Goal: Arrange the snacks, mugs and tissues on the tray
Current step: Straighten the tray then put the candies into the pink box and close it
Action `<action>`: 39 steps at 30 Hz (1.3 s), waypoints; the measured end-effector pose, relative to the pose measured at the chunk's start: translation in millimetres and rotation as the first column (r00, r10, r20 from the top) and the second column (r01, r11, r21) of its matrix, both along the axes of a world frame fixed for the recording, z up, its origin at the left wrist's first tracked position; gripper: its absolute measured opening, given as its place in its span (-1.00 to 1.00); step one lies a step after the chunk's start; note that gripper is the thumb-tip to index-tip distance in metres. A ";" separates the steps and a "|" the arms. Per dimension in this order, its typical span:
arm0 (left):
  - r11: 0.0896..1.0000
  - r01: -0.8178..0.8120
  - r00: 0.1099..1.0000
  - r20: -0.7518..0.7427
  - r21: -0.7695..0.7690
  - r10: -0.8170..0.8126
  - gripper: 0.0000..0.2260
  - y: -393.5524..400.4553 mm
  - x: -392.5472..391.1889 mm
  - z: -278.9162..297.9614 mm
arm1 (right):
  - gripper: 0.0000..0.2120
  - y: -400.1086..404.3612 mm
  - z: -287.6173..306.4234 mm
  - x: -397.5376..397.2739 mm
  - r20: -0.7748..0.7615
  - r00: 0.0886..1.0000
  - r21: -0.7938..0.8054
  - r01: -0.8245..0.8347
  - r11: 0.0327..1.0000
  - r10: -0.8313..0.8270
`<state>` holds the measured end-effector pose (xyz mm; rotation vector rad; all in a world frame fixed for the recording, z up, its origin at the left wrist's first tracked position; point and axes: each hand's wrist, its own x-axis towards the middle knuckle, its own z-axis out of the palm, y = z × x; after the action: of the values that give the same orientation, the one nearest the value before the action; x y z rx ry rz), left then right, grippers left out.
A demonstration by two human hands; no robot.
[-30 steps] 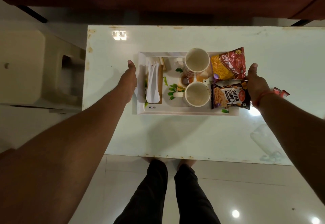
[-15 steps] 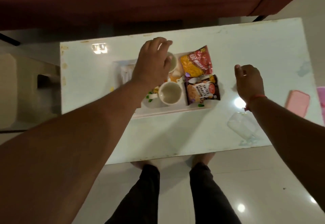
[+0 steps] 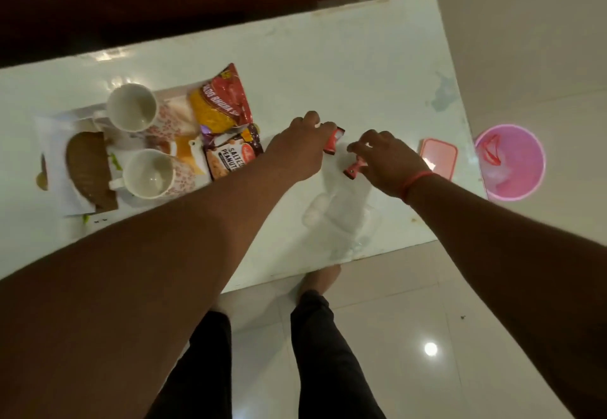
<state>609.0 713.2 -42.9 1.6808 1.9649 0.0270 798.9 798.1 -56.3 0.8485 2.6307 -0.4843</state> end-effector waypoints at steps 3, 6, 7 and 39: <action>0.997 -0.013 0.997 -0.072 -0.070 0.008 -0.51 15.3 11.2 -17.7 | -0.58 4.5 -15.5 8.8 0.036 0.988 0.060 -0.152 0.987 0.150; 0.998 -0.023 0.987 -0.161 -0.057 0.014 -0.54 23.3 18.6 -28.8 | -0.68 4.4 -25.1 9.4 0.016 0.982 0.157 -0.191 0.969 0.191; 0.999 -0.029 0.984 -0.174 -0.036 0.023 -0.55 25.7 20.1 -31.3 | -0.73 4.9 -26.3 9.9 0.008 0.983 0.169 -0.181 0.969 0.183; 0.918 -0.348 0.931 0.184 0.190 0.314 -0.65 -93.1 81.1 -5.2 | -0.60 10.4 -26.6 -43.9 -0.116 0.991 0.044 0.068 0.997 -0.062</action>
<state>690.1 620.1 -48.0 1.4032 2.1694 0.5000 755.0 808.5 -82.9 0.9505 2.7357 -0.5026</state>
